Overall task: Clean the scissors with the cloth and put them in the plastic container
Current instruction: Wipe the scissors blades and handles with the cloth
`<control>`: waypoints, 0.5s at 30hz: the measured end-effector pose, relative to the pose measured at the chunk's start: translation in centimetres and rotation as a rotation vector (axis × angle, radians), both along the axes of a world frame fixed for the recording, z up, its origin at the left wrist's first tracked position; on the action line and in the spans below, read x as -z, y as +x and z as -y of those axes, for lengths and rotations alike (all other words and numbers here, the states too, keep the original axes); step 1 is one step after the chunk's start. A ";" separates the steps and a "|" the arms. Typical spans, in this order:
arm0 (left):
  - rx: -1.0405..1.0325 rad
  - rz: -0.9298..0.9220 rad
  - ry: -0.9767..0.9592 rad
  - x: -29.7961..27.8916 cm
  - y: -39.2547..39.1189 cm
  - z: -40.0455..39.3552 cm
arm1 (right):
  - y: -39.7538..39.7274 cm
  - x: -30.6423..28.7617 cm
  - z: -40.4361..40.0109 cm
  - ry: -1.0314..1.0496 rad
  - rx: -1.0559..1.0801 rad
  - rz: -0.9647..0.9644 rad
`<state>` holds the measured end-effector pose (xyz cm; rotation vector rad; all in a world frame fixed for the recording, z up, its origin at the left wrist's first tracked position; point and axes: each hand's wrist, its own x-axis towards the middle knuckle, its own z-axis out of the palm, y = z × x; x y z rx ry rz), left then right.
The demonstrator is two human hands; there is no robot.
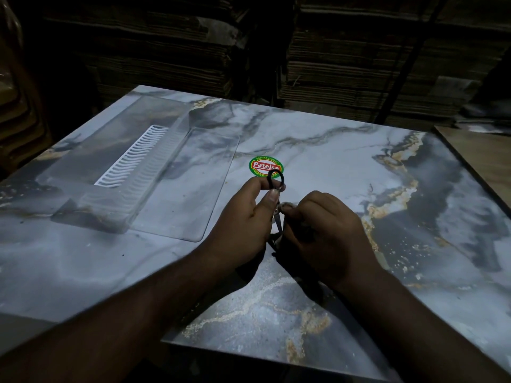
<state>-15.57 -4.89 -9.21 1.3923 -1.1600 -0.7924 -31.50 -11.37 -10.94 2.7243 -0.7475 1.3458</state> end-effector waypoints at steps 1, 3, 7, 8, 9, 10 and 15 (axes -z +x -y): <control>-0.003 -0.028 0.008 0.0 0.0 0.1 | 0.0 -0.1 0.0 0.004 0.024 0.010; -0.003 -0.063 0.024 0.1 -0.1 0.2 | -0.2 -0.2 -0.1 0.030 0.038 0.013; 0.002 -0.076 0.010 -0.2 -0.3 0.1 | -1.0 -0.8 -0.1 0.250 0.041 0.106; -0.005 -0.111 0.020 -0.4 -0.3 0.0 | -1.2 -1.1 -0.1 0.331 0.041 0.183; -0.015 -0.143 0.037 -0.5 -0.2 0.0 | -1.4 -1.4 0.0 0.403 0.046 0.268; -0.017 -0.169 0.048 -0.5 -0.1 0.0 | -1.5 -1.7 0.1 0.461 0.052 0.342; 0.003 -0.099 0.040 -0.3 0.3 0.4 | -1.5 -1.8 0.2 0.472 0.041 0.353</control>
